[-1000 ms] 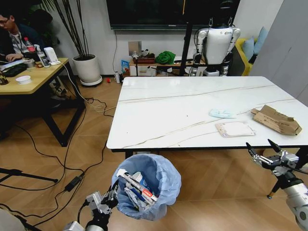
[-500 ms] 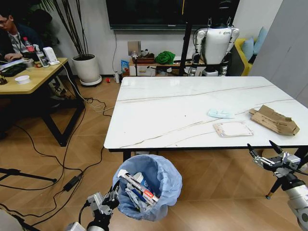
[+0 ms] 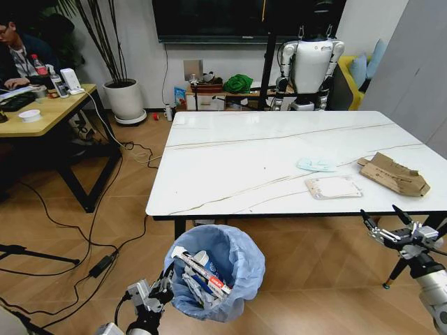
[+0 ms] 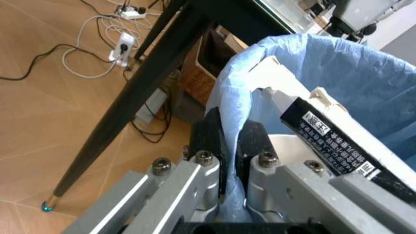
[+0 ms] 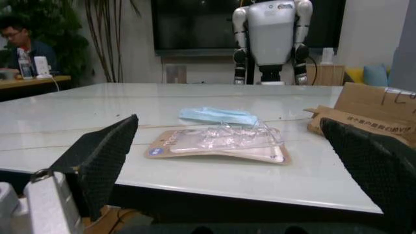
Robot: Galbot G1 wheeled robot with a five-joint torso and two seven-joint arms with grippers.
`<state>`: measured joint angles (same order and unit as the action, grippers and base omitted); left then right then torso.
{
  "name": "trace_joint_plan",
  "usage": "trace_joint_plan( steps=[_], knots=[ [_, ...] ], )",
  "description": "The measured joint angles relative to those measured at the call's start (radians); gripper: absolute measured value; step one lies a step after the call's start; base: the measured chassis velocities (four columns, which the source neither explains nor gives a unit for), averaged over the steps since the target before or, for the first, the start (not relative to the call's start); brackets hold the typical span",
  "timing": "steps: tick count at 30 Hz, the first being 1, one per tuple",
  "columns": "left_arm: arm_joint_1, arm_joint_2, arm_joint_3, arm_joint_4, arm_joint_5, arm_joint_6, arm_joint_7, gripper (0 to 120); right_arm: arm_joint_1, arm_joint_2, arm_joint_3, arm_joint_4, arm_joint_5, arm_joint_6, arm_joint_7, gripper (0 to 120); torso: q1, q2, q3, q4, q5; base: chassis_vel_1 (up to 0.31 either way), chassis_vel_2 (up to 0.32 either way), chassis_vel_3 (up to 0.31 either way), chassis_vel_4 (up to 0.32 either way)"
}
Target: Pick up the trash bin and place the trash from the table into it.
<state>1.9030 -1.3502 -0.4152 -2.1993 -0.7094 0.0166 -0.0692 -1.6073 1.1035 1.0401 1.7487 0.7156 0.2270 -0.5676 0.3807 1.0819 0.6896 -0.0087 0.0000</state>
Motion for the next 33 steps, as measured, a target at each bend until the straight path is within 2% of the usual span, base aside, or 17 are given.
trace_joint_plan(
  steps=[33],
  knots=[
    [-0.011, 0.000, 0.009, 0.018, -0.004, 0.000, -0.002, 0, 0.007, 0.000, -0.001, -0.019, -0.004, 0.005, -0.012, 100, 0.000, 0.000, 0.000, 0.0000, 0.0003, -0.062, -0.060, 0.063, 0.069]
  ],
)
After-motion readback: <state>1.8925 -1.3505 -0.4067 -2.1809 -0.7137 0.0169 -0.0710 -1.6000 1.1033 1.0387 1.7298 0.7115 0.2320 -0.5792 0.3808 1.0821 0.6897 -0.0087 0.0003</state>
